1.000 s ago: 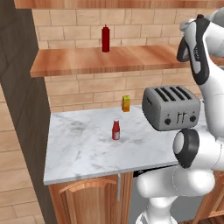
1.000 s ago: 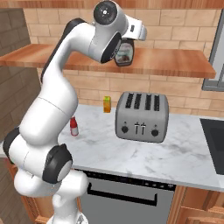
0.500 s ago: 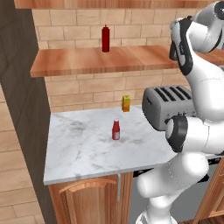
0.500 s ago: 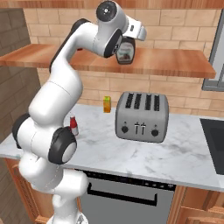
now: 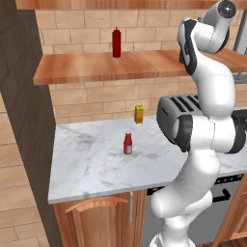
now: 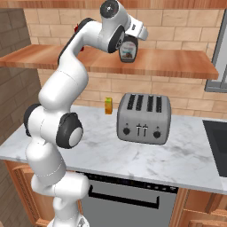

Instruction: Pick the syrup bottle and ketchup from the counter and place them in the cabinet.

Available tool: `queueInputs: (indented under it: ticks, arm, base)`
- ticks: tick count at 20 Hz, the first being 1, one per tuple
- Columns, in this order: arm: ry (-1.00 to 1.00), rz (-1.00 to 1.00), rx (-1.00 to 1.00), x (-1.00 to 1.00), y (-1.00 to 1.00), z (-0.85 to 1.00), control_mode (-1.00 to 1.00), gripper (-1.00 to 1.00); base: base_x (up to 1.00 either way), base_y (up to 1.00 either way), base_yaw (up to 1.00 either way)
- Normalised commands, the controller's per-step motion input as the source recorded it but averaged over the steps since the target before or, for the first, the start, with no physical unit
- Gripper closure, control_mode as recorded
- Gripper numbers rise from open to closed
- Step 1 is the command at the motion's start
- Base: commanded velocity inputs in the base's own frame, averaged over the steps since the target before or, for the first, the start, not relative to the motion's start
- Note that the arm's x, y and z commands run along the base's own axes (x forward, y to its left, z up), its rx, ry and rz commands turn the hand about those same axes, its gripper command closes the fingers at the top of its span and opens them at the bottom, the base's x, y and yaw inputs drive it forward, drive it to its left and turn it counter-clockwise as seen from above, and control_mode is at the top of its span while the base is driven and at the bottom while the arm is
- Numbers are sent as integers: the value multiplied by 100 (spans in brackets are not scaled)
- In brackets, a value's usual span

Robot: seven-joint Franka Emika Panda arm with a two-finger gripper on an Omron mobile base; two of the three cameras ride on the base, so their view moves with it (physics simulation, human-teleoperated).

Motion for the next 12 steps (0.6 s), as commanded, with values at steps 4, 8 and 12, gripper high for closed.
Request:
queueInputs:
  ticks: [4, 8, 12]
  arm:
    - [0, 0, 0, 6, 0, 0, -100, 100]
    - [0, 0, -4, 0, 1, -2, -100, 100]
    - [0, 0, -5, 0, 3, -12, -100, 100]
  base:
    - [0, 0, 0]
    - [0, 0, 0]
    - [0, 0, 0]
